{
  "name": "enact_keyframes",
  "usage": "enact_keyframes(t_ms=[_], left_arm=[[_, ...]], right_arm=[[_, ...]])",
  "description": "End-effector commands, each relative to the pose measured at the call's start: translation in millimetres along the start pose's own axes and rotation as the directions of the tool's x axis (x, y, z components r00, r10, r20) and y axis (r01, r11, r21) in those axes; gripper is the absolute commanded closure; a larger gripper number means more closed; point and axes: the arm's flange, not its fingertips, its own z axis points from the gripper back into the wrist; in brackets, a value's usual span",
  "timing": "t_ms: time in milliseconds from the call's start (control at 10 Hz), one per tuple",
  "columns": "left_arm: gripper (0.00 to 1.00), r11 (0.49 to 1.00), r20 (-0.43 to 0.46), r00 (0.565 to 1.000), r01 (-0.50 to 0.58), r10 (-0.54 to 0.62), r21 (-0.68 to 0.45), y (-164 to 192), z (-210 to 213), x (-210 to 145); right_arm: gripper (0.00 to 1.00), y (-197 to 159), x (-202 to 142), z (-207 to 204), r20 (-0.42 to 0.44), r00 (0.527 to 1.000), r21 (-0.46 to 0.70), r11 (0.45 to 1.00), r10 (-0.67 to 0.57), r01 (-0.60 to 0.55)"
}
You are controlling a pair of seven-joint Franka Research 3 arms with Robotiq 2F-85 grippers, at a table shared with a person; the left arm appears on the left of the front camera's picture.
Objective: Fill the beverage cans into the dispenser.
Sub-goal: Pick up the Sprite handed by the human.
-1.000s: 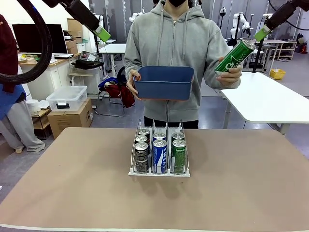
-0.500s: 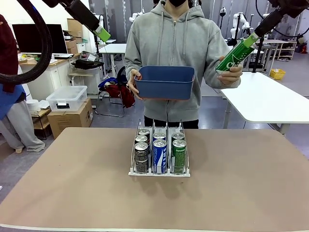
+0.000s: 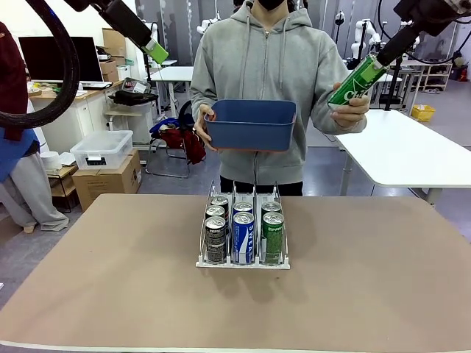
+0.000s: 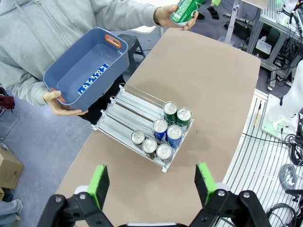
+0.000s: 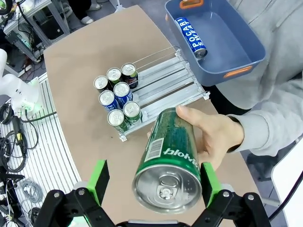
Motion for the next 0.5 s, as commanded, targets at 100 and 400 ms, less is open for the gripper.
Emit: enact_keyframes(t_ms=[100,400], left_arm=[[0.04,1.000,0.000,1.000,-0.005,0.005,-0.004,2.1,-0.1,-2.1],[0.04,1.000,0.000,1.000,-0.005,0.005,-0.004,2.1,-0.1,-2.1]], right_arm=[[0.00,-3.1,3.8,-4.3,0.014,1.000,0.009,1.000,-0.002,0.001],[0.00,0.0,1.7,-4.9,-0.006,1.000,0.005,1.000,0.002,-0.002]])
